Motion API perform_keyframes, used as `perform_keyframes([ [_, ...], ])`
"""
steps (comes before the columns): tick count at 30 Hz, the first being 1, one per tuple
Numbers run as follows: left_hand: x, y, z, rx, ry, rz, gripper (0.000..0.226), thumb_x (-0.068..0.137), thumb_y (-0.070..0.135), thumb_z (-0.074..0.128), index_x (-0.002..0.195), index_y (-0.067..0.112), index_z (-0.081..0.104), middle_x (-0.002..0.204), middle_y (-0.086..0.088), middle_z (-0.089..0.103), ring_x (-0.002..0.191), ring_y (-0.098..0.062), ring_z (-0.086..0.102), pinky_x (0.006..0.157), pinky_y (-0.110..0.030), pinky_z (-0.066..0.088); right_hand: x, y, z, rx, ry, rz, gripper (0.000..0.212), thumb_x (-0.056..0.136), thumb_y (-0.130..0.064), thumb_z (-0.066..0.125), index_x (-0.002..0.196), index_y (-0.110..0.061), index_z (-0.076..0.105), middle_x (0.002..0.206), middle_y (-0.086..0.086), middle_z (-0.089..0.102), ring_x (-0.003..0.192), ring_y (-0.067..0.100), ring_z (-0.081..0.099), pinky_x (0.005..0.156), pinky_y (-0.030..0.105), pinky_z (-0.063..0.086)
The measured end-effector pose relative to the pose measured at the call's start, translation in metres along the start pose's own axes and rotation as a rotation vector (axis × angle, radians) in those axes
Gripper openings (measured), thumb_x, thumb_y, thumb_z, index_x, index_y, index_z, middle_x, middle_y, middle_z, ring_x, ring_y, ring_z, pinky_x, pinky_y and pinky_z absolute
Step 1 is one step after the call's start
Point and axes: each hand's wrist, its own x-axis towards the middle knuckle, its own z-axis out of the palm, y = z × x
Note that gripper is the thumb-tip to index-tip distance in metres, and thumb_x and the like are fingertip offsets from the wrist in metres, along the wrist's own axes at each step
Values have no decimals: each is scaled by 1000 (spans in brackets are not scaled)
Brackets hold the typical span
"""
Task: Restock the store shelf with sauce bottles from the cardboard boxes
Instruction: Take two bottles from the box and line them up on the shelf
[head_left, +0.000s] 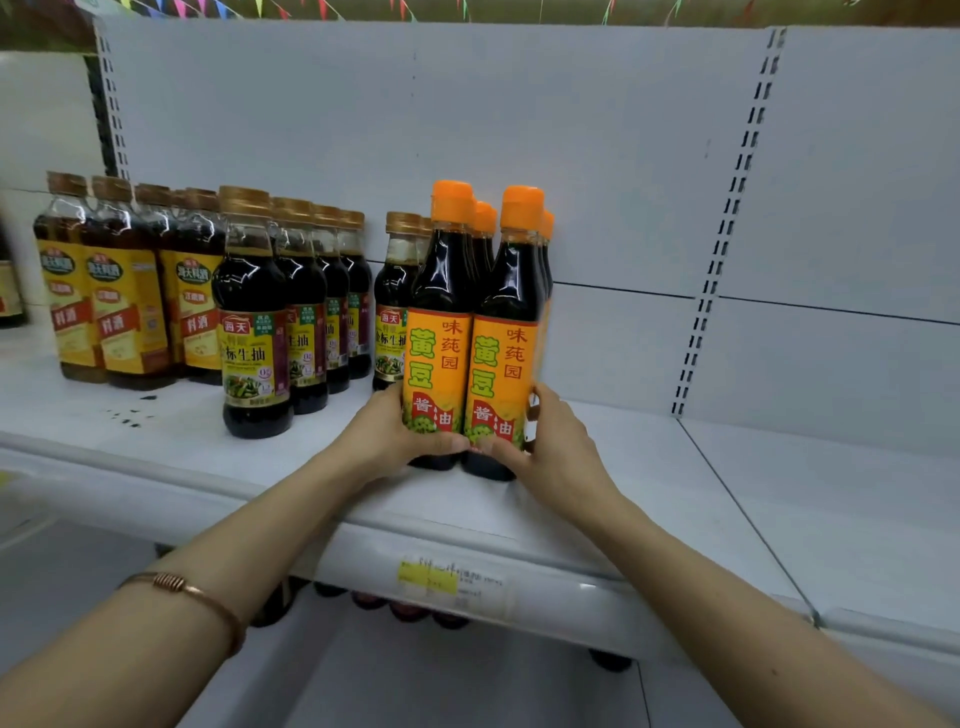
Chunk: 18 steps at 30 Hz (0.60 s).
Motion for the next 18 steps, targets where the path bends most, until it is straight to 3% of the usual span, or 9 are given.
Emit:
perform_keyframes([
  [2, -7, 2, 1, 77, 7, 1, 50, 74, 28, 82, 115, 26, 55, 101, 18, 65, 91, 2, 60, 82, -18, 47, -7, -3, -7, 46, -23, 1, 64, 86, -38, 70, 139, -25, 37, 131, -1, 52, 113, 24, 58, 97, 44, 49],
  [4, -17, 5, 2, 192, 54, -14, 43, 81, 31, 76, 118, 22, 56, 105, 13, 63, 91, -4, 56, 72, -15, 40, -16, -6, -17, 98, -53, -27, 57, 90, -33, 66, 139, -22, 40, 119, -10, 48, 112, 20, 59, 92, 32, 47],
  [6, -27, 10, 4, 344, 117, -10, 34, 88, 30, 68, 119, 18, 59, 115, 5, 63, 95, -10, 54, 72, -19, 38, -28, -8, -30, 130, -80, -55, 53, 93, -31, 63, 140, -21, 42, 111, -13, 44, 108, 15, 58, 82, 22, 43],
  [9, -53, 24, 10, 425, 206, -52, 42, 91, 30, 61, 130, 19, 53, 135, -5, 53, 117, -19, 51, 91, -34, 44, -47, -13, -48, 174, -100, -81, 52, 94, -33, 61, 140, -20, 42, 115, -13, 48, 102, 9, 55, 71, 9, 41],
  [11, -80, 38, 16, 398, 253, -63, 51, 92, 29, 59, 141, 20, 45, 144, -1, 46, 131, -17, 43, 103, -35, 37, -63, -18, -59, 211, -115, -105, 51, 93, -38, 61, 139, -21, 45, 124, -13, 52, 103, 5, 56, 75, 10, 43],
  [13, -116, 51, 24, 350, 301, -37, 42, 93, 29, 58, 135, 24, 52, 133, 9, 51, 127, -10, 45, 100, -28, 37, -83, -26, -64, 247, -144, -159, 41, 91, -42, 61, 129, -25, 55, 122, -14, 58, 102, -2, 57, 77, 10, 45],
  [15, -154, 57, 29, 267, 349, -10, 22, 93, 32, 59, 114, 29, 65, 113, 19, 59, 109, -3, 54, 87, -23, 42, -104, -35, -62, 294, -200, -225, 29, 91, -43, 61, 116, -28, 62, 115, -15, 61, 102, -3, 58, 77, 11, 50],
  [18, -218, 56, 32, 108, 410, -18, 13, 92, 31, 63, 88, 23, 73, 84, 14, 72, 85, -3, 67, 74, -21, 49, -137, -54, -47, 375, -323, -307, 19, 90, -42, 61, 99, -26, 68, 104, -12, 66, 95, 0, 63, 75, 17, 52],
])
